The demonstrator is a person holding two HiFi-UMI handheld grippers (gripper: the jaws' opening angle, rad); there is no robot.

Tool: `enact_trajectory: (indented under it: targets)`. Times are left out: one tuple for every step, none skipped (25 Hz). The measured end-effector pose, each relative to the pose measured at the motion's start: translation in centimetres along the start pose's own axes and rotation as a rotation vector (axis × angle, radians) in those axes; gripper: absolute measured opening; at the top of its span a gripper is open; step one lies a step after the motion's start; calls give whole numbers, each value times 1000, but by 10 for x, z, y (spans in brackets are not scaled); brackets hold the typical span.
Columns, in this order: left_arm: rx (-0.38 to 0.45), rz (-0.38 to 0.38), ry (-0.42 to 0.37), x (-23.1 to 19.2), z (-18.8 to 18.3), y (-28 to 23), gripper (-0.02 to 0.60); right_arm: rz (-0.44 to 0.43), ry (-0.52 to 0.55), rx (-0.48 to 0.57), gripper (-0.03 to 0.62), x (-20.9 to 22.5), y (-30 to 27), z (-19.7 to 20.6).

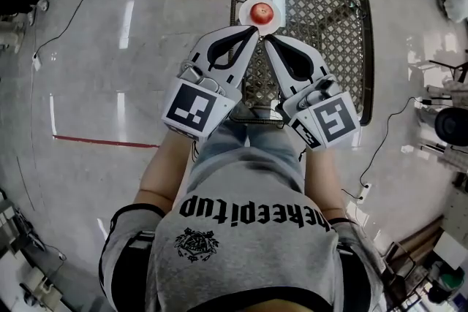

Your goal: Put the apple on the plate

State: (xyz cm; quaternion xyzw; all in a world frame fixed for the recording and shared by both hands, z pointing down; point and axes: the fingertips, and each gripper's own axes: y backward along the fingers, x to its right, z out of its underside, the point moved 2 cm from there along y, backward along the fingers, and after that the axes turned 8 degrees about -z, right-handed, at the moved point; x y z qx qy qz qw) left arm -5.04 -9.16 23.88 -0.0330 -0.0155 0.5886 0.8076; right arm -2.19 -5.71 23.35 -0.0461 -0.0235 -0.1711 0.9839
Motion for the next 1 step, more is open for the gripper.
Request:
enact_trajectory:
  targets:
    - [11, 1, -5, 0, -1, 1, 32, 1, 1, 0, -2, -2, 0, -1]
